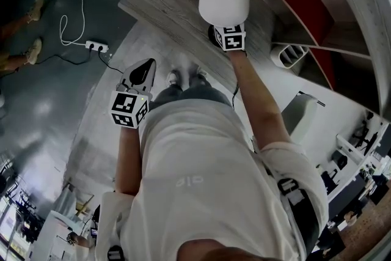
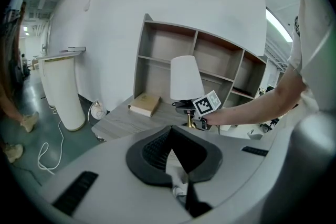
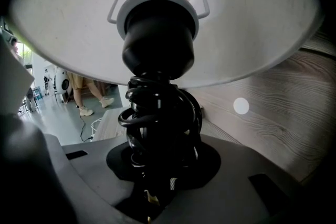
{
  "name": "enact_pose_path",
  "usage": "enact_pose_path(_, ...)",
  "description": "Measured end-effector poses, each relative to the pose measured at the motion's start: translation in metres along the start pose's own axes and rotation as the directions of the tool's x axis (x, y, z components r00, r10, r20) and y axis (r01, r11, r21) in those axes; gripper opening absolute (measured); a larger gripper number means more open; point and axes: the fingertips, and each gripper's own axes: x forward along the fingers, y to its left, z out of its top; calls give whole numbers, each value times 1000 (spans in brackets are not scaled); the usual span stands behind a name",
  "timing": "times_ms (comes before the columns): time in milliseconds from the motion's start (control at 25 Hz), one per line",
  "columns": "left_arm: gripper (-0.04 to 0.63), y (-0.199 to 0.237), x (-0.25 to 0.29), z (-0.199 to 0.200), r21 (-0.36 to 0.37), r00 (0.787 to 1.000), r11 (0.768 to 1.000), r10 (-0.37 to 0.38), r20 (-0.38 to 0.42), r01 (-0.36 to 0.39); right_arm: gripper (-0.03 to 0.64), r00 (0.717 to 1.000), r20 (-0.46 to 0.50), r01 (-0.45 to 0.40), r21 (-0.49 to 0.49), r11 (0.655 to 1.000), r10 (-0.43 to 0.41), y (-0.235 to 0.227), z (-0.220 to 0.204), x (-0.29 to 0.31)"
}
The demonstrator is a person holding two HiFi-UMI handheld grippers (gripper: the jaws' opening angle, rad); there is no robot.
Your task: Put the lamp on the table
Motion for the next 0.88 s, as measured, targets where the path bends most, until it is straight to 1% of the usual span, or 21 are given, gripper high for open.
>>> enact_pose_path(120, 14, -2, -1, -2, 1, 1000, 1000, -5, -2, 5, 147, 1000, -17, 1, 3, 1000, -1, -1, -5, -2)
enact_pose_path(360, 14, -6, -2, -3, 9, 1000, 1000, -23, -3, 24, 155, 999, -42, 11, 10, 1000, -10, -2, -16, -11)
enact_pose_path(880, 14, -11, -4, -4, 20, 998, 998, -64, 8, 64, 172, 991, -127, 41, 17, 999, -38, 0, -45, -31)
